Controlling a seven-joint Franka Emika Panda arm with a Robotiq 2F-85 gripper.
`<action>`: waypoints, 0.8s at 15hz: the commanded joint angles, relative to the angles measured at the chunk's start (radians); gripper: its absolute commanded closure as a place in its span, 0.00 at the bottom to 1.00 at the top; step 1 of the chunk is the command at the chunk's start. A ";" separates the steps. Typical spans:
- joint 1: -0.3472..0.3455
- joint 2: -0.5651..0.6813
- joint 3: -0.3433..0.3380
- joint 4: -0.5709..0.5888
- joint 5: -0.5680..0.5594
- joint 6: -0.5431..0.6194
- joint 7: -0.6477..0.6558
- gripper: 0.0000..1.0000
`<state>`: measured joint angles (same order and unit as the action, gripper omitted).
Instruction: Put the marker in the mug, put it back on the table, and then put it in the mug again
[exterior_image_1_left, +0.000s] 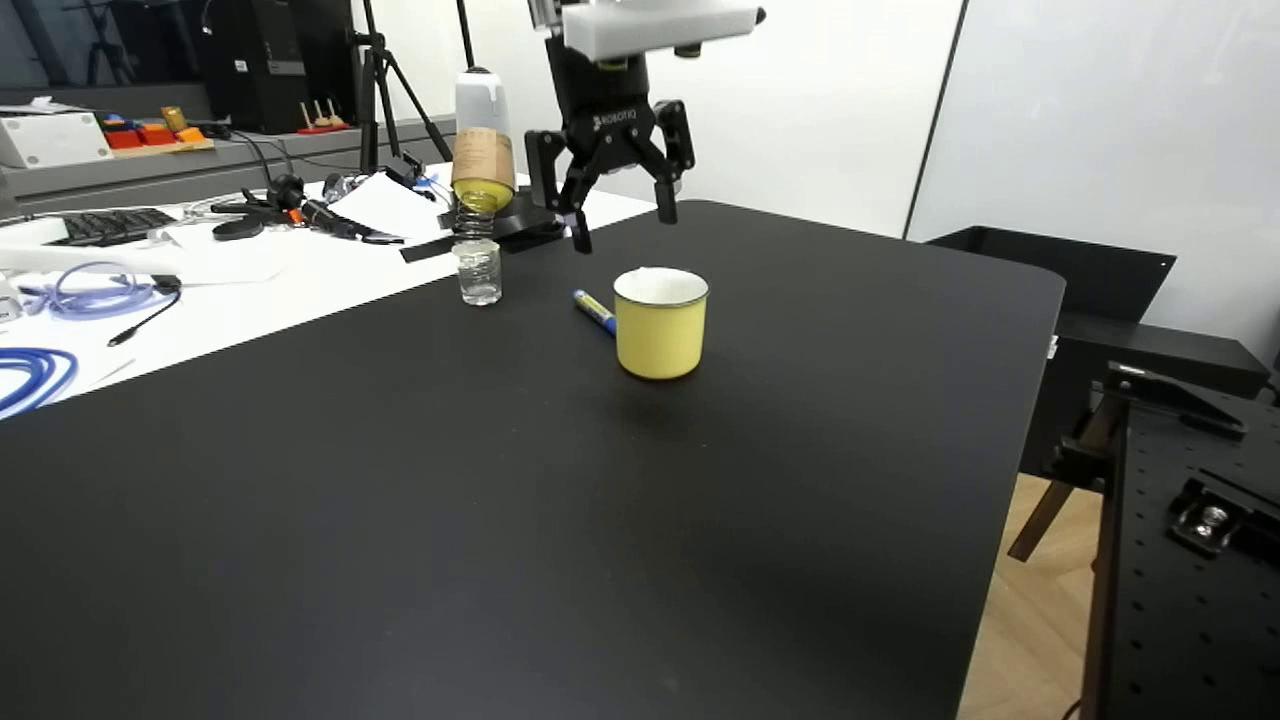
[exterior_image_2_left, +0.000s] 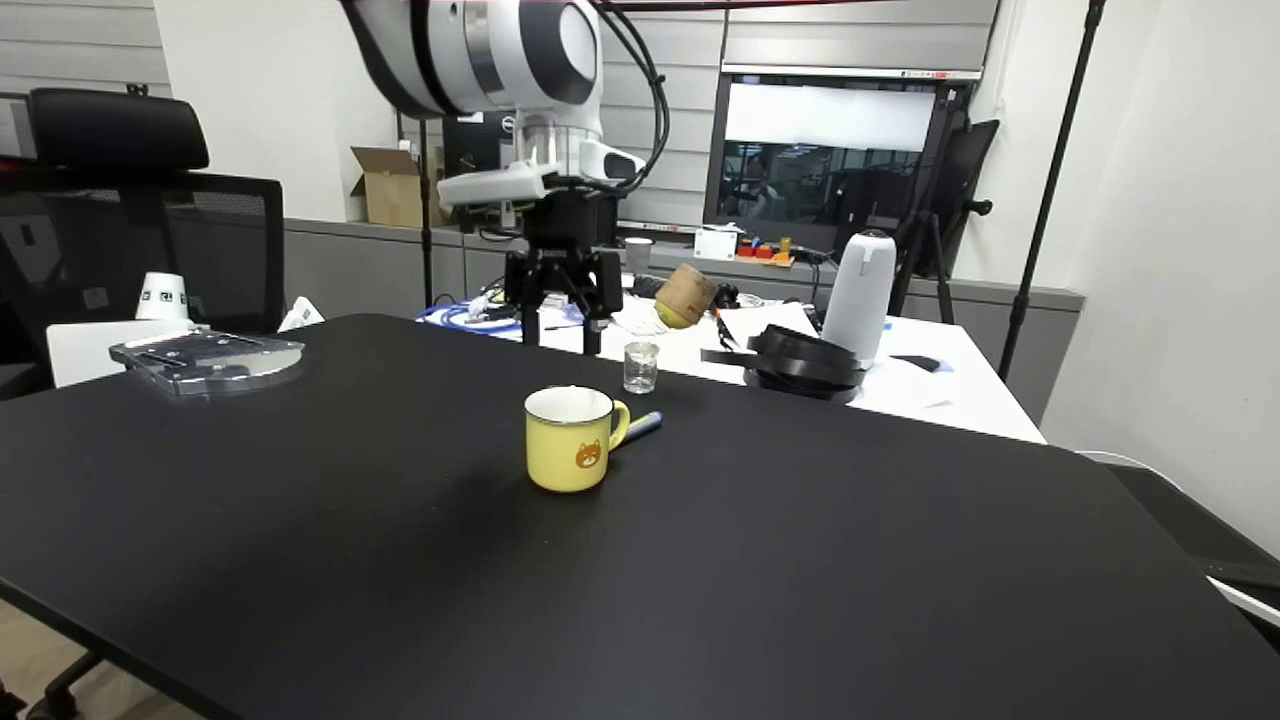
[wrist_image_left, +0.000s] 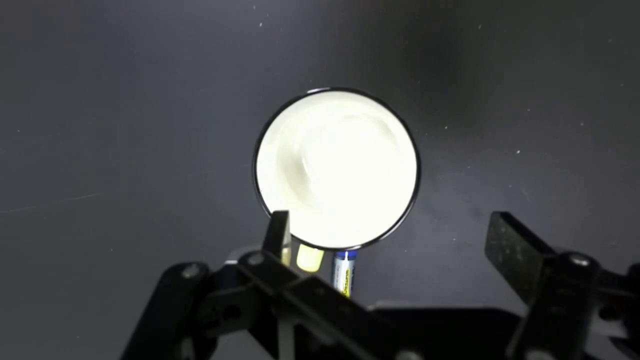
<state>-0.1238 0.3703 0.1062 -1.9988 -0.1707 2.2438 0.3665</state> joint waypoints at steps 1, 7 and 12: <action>0.037 0.021 -0.055 0.154 0.104 -0.238 -0.135 0.00; 0.066 0.027 -0.124 0.175 0.088 -0.236 -0.175 0.00; 0.076 0.067 -0.147 0.195 0.077 -0.188 -0.144 0.00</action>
<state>-0.0746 0.4303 -0.0060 -1.8075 -0.0947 2.0183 0.1909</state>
